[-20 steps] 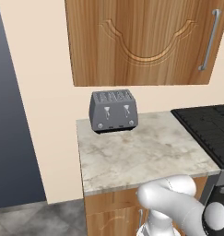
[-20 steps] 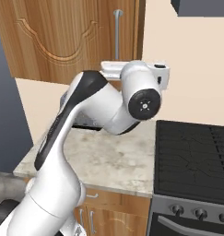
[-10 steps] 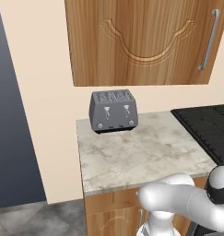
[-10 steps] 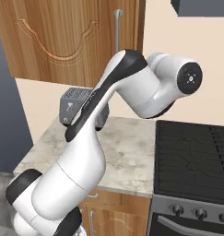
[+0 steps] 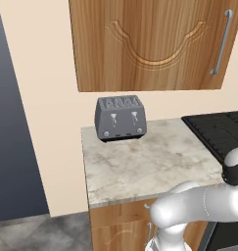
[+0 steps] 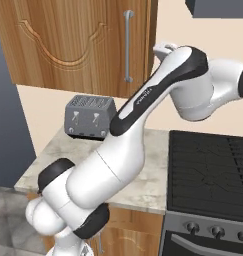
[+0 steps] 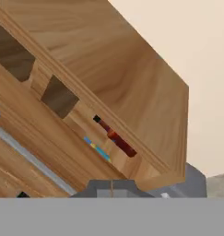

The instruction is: Move the mayonnaise and condiment bottle from the cabinet to the dining counter.

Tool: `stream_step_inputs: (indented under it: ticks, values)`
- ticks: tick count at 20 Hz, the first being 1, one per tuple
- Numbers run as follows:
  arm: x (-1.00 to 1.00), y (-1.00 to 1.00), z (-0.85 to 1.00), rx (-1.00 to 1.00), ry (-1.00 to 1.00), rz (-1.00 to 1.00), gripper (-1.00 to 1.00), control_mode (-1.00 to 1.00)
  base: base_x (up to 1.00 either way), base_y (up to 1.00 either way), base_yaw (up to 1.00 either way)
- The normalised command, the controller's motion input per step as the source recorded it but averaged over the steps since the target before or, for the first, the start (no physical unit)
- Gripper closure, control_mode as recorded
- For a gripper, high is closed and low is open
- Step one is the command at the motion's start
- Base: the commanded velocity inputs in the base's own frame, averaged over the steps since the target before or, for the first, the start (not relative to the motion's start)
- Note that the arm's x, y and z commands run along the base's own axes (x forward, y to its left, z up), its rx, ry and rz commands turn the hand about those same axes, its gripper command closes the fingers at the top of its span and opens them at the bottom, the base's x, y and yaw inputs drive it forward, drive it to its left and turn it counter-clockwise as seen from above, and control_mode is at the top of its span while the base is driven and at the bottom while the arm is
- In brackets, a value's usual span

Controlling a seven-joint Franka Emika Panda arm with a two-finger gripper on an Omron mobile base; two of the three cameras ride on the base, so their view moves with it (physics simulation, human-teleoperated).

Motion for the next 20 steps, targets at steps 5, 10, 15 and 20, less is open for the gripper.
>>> stream_step_inputs:
  ticks: [5,10,15,20]
  values:
    - [0.34,0.01,-0.47,0.21,0.0,0.18,1.0,-1.0,0.0,0.0,0.0]
    - [0.31,0.06,-0.42,0.09,0.0,0.18,1.0,-1.0,0.0,0.0,0.0]
    - [0.33,0.2,-0.29,0.05,0.05,0.13,1.0,-1.0,0.0,0.0,0.0]
    - [0.22,0.4,-0.14,0.0,0.05,0.04,1.0,-1.0,0.0,0.0,0.0]
